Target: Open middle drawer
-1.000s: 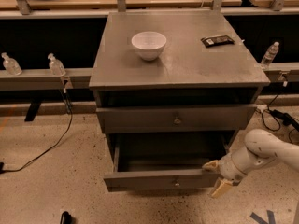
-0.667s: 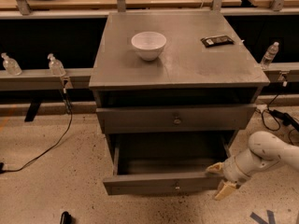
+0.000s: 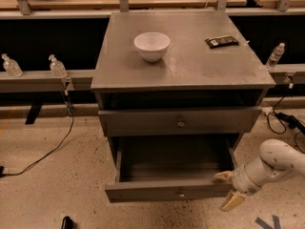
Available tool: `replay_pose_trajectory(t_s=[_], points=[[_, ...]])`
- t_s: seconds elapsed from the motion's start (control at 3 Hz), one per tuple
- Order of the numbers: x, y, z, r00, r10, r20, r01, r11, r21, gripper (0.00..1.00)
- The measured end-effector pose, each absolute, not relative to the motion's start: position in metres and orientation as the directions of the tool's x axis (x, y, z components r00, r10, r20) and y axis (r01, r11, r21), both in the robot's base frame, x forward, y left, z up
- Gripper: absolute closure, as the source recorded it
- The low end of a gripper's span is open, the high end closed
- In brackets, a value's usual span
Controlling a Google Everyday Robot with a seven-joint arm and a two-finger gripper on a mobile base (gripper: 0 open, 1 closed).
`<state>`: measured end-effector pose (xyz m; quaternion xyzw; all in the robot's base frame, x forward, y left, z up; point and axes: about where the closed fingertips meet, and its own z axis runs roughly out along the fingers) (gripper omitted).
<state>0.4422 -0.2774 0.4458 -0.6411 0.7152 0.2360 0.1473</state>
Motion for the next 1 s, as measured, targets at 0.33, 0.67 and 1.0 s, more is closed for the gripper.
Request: replay_pose_trajectory(t_s=[0.33,0.67,1.0], points=[[0.443,-0.277,0.446,-0.135,-0.848,-0.513,-0.987,0.067,0.149,0.40],[0.476,-0.275,0.479,-0.115,-0.750,-0.652,-0.992,0.123,0.033,0.34],[0.516,-0.275,0.518,-0.067,-0.633,-0.771,-0.978,0.195,-0.075,0.34]])
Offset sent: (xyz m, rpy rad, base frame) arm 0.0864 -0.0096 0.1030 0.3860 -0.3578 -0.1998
